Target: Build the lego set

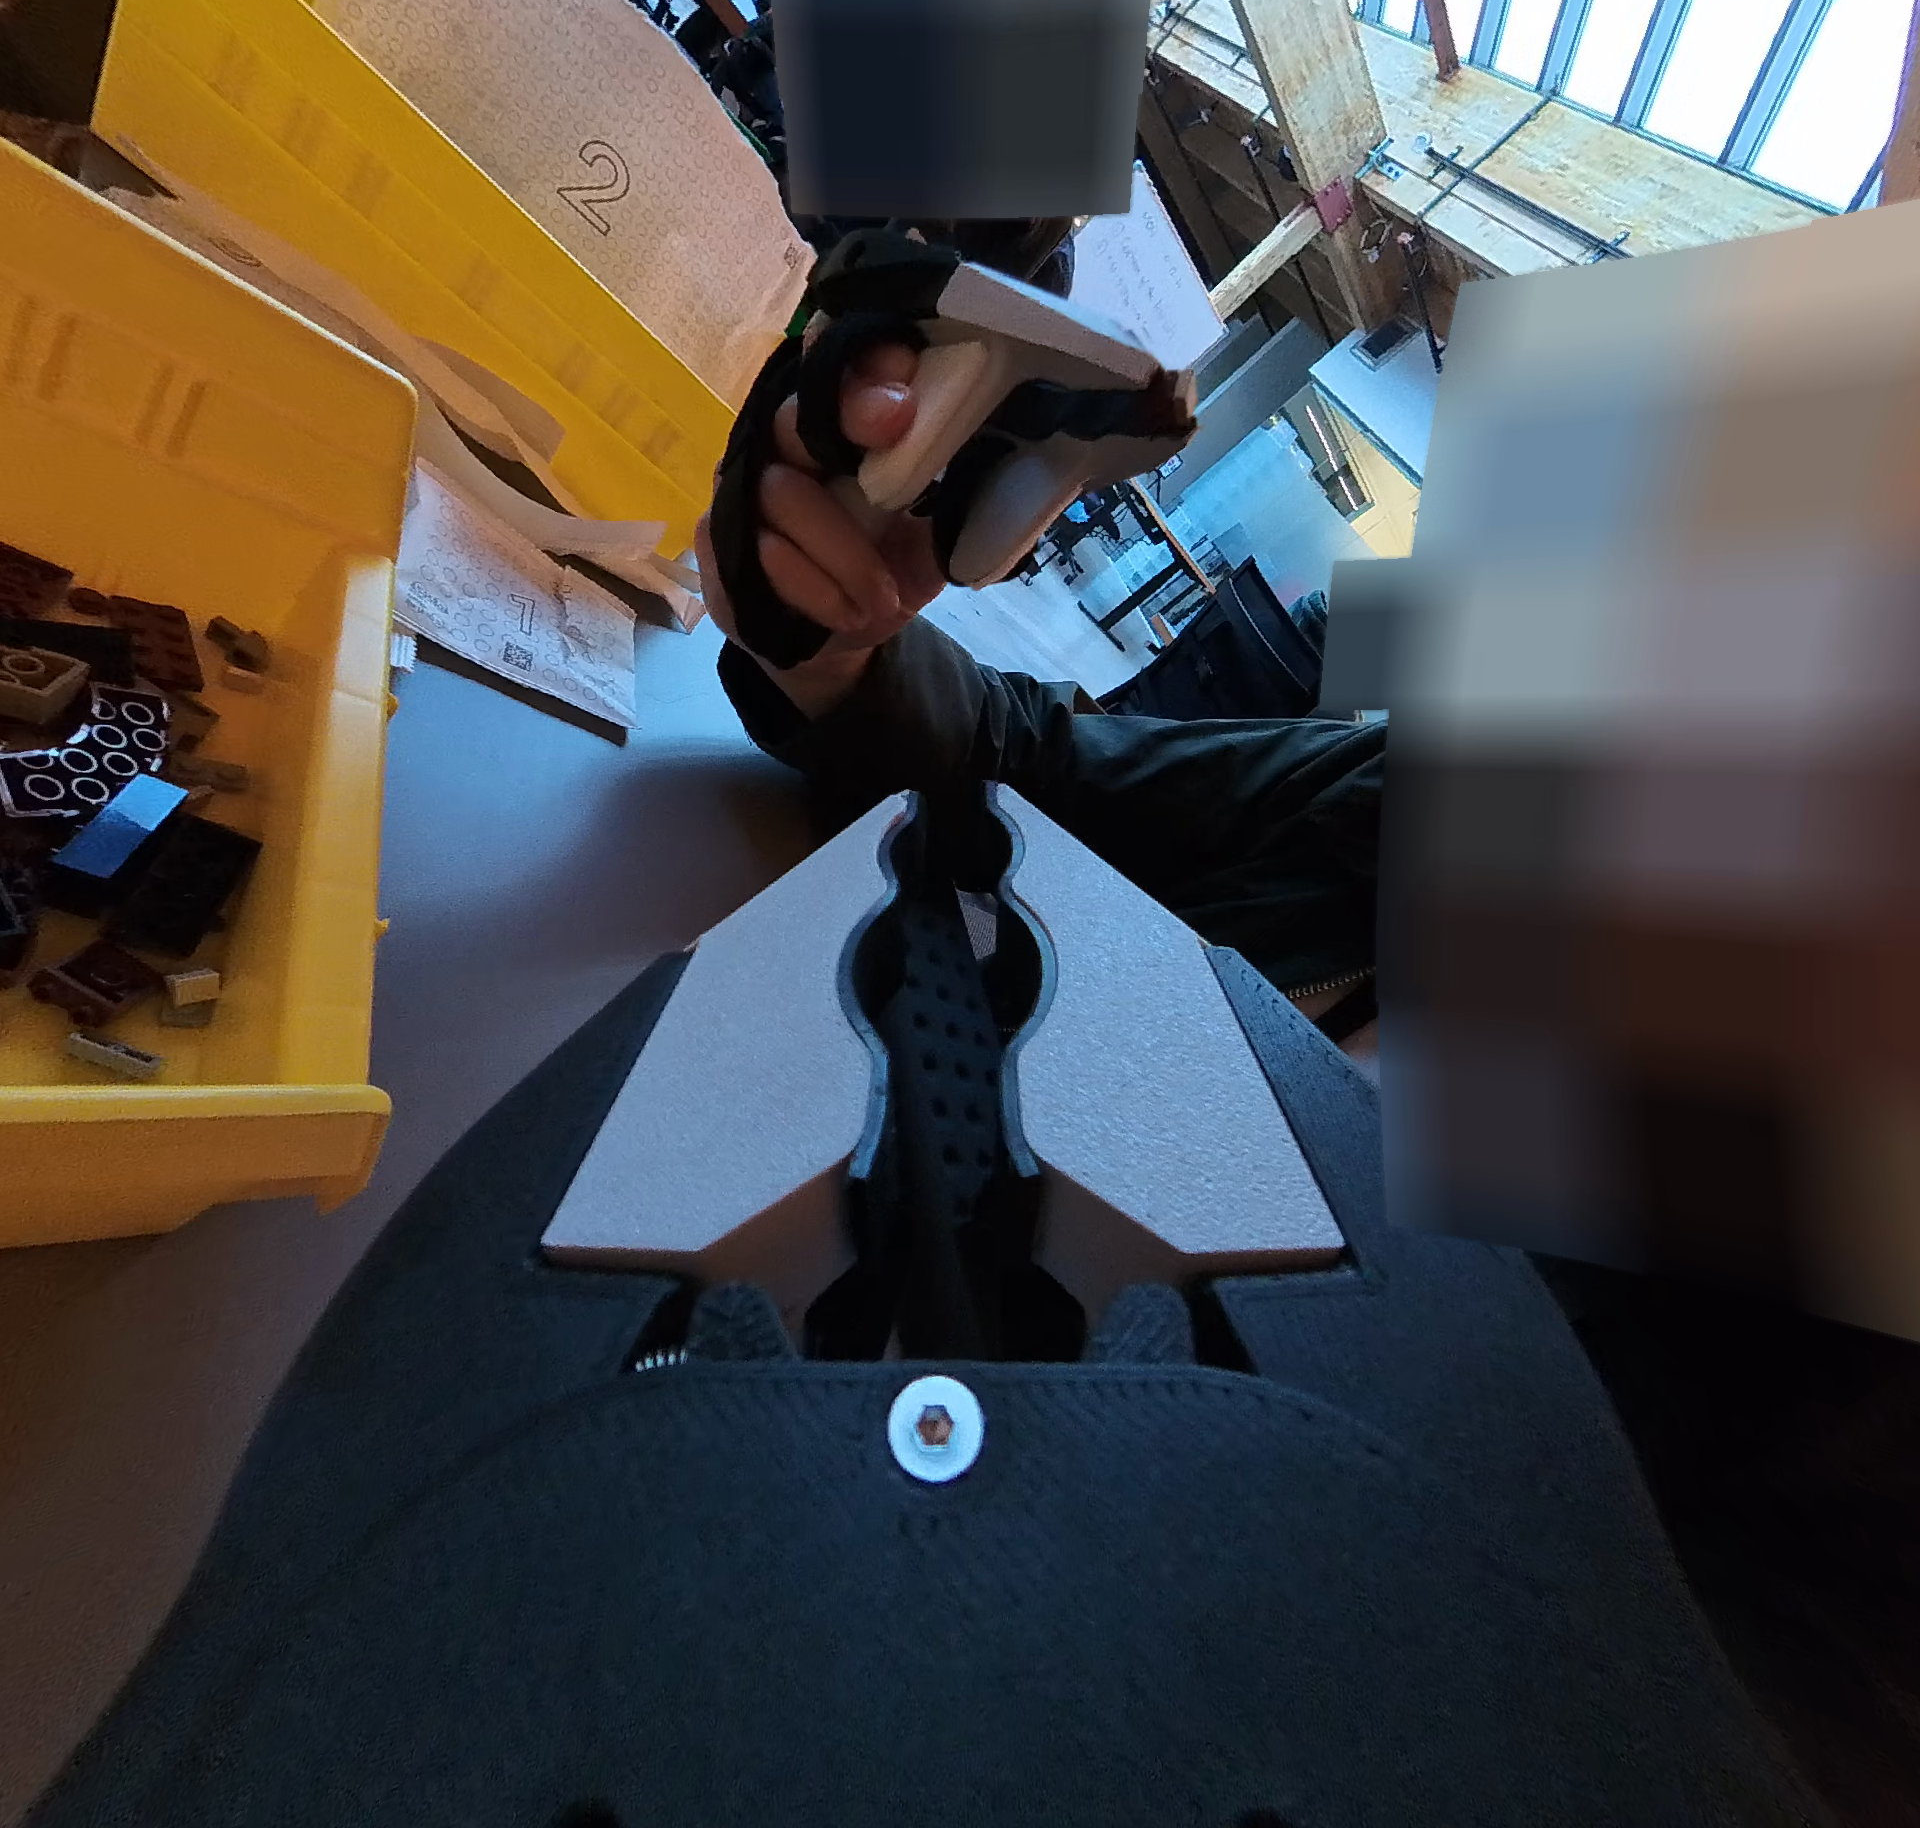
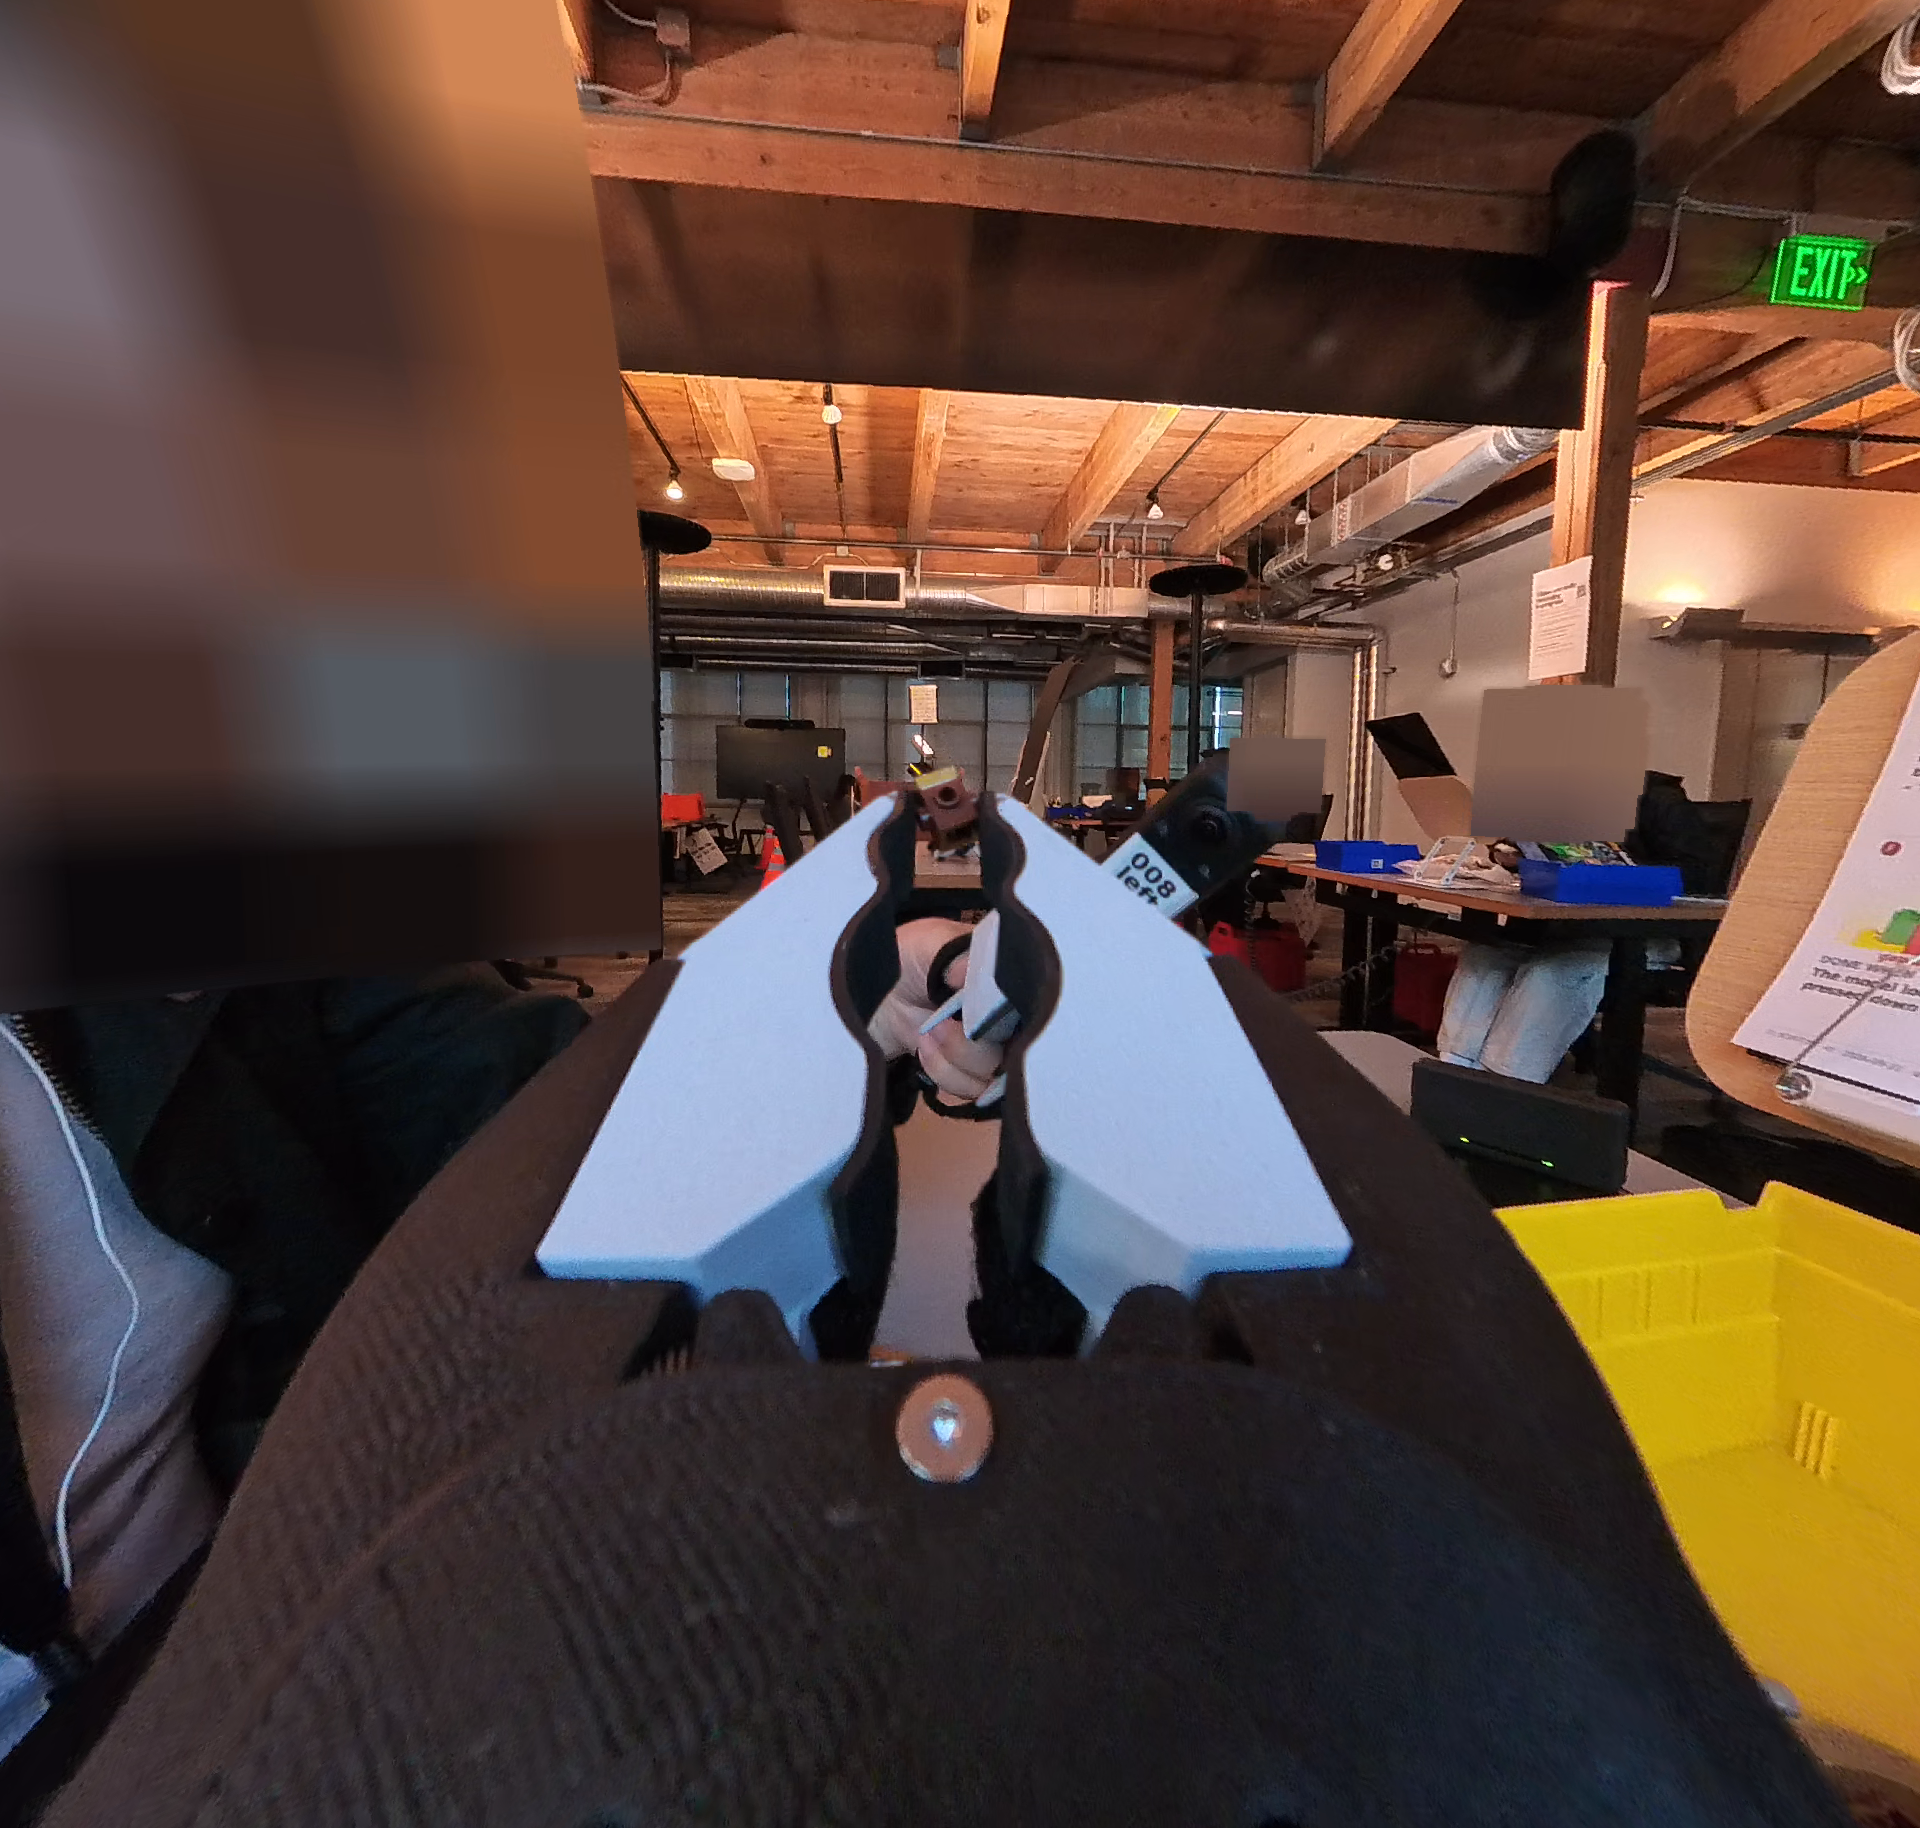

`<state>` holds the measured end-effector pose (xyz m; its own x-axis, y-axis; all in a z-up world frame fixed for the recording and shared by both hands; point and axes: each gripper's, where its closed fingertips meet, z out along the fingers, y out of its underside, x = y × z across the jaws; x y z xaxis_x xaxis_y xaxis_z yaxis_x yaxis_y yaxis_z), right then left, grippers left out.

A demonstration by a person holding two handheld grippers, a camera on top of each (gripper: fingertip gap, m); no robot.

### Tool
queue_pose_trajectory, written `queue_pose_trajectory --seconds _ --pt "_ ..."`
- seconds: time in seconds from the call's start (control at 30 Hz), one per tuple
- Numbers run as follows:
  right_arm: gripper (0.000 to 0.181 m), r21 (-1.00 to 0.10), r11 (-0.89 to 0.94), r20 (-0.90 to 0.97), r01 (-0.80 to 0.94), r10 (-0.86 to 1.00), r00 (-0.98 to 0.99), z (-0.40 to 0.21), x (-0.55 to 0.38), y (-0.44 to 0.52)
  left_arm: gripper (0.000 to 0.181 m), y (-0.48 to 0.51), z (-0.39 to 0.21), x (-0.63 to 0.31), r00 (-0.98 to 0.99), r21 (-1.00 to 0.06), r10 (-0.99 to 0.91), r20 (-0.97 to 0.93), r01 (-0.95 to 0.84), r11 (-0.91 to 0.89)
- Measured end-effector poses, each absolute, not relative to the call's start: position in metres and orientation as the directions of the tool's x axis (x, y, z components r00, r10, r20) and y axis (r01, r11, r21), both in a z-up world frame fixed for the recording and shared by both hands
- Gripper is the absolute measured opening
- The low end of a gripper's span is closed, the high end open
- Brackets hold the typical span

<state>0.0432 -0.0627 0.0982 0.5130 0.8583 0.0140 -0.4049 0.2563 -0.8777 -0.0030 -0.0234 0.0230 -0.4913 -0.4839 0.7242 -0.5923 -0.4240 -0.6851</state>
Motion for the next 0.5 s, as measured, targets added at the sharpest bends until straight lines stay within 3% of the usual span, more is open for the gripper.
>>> queue_pose_trajectory --seconds 0.5 --pt "0.009 -0.895 0.242 0.01 -0.374 0.85 0.526 0.0912 0.0414 -0.0569 0.008 -0.0225 0.0228 -0.0031 -0.483 -0.677 -0.481 0.731 -0.597 -0.43"
